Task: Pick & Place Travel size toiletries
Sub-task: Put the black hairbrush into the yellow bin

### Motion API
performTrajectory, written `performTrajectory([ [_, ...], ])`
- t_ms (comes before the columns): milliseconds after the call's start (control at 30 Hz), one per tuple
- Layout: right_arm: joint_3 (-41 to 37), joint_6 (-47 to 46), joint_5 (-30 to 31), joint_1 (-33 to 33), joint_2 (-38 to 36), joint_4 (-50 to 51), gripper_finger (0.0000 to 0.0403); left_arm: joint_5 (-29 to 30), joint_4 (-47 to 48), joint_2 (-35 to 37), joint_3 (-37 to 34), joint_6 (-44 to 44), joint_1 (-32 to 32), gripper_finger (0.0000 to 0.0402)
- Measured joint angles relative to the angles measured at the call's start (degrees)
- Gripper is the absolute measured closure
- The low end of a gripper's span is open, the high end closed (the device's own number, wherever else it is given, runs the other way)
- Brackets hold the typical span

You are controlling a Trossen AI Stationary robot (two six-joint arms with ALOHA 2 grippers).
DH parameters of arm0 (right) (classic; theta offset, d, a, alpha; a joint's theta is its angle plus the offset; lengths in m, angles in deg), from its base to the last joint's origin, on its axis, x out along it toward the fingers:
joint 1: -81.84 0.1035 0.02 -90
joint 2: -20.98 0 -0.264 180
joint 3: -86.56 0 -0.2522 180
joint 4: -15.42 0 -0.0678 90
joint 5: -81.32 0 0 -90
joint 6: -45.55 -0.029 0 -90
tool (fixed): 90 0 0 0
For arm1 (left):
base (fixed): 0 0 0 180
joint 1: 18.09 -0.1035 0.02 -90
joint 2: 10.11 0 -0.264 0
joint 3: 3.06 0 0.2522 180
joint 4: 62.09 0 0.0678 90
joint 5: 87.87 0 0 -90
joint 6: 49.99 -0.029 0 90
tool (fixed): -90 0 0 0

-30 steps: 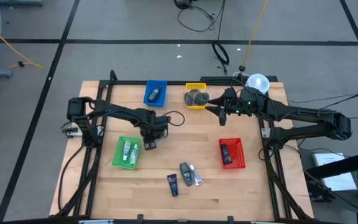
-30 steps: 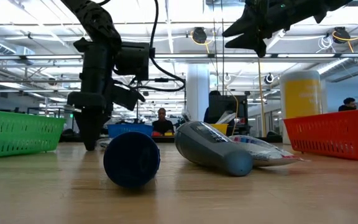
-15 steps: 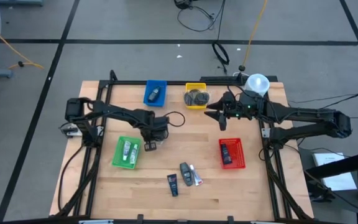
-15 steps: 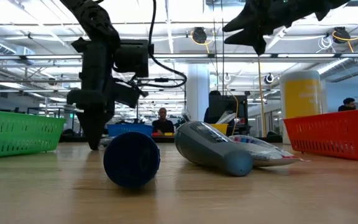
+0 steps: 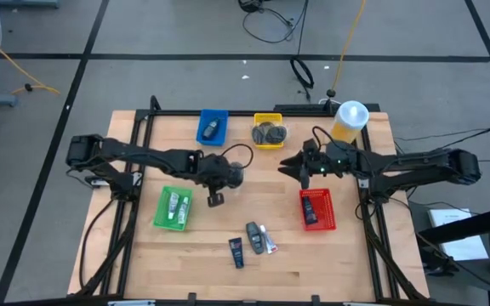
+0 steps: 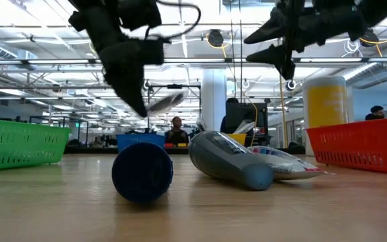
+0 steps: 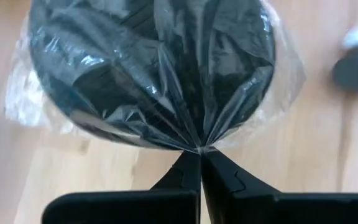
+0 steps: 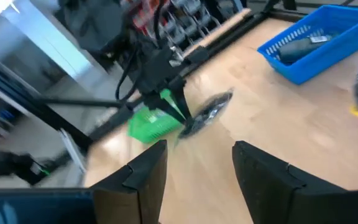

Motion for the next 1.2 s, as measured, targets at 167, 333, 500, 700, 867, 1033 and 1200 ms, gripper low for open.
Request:
performTrajectory([
  [167, -5.34, -4.74, 0.13, 0.94, 3.38, -13.65, 0.0199, 1.18, -4.79, 0.24, 0.03, 0.55, 1.25, 0.0401],
  [333, -4.47, -4.65, 0.22, 0.97, 9.79, -21.03, 0.018, 2.76, -7.89, 0.29, 0.09, 1.74, 1.65, 0.0402],
  [500, -1.53, -5.26, 0.29, -0.51, 15.28, -21.99, 0.0182, 3.35, -7.52, 0.3, 0.11, 1.96, 1.65, 0.0402],
  [700, 4.74, -6.96, 0.2, -0.99, 23.09, -21.71, 0.0181, 5.06, -6.01, 0.31, 0.11, 2.01, 1.65, 0.0402],
  [867, 6.39, -14.3, 1.67, -1.48, 27.01, -21.71, 0.0184, 6.27, -3.77, 0.33, 0.15, 2.56, 1.65, 0.0402],
  [1033, 7.64, -17.21, 1.49, -1.41, 30.65, -21.74, 0.0185, 6.34, -3.46, 0.33, 0.15, 2.56, 1.65, 0.0402],
  [1200, 10.79, -18.05, 1.39, -0.84, 34.61, -22.76, 0.0187, 6.36, -3.71, 0.33, 0.17, 2.56, 1.65, 0.0402],
])
